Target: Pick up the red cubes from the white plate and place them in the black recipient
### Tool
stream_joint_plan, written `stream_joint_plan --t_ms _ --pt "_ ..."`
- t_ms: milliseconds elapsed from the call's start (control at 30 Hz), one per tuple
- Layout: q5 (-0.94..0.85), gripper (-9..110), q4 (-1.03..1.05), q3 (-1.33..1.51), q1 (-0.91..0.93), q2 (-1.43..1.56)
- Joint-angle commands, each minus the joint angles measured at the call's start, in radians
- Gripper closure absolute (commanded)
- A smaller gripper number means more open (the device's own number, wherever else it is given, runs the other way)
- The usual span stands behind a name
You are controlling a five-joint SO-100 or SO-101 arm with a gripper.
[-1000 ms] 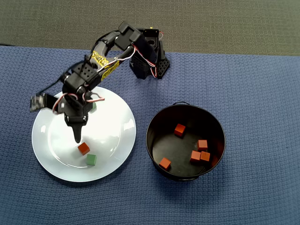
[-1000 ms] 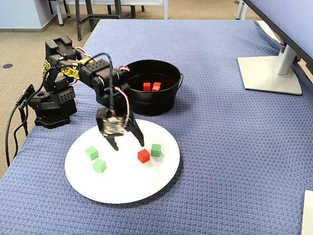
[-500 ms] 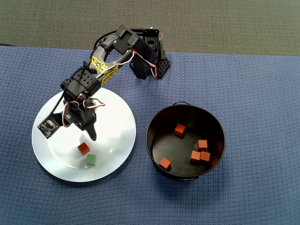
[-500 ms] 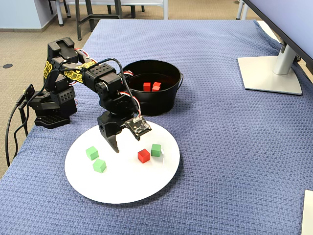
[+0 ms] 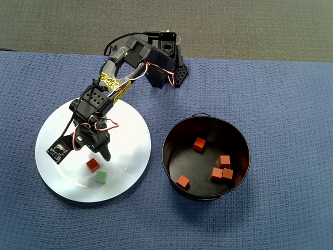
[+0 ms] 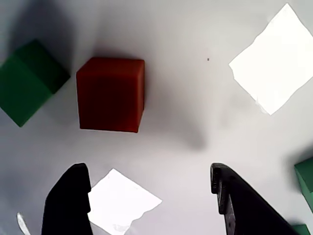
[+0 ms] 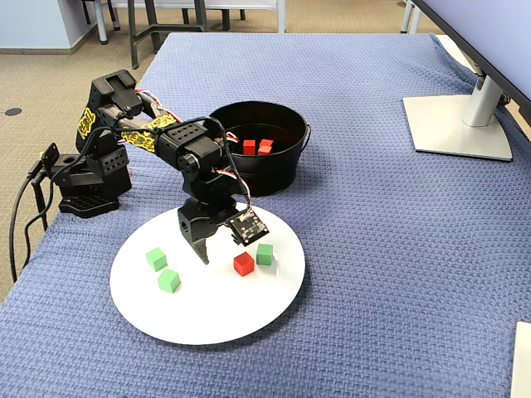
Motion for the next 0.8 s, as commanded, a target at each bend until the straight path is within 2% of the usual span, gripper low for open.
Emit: stream_joint_plan --t_ms 0,767 --pt "0.032 78 -0.044 -0.081 -0.028 -0.005" --pt "0.11 85 -0.064 -0.259 -0.041 -0.12"
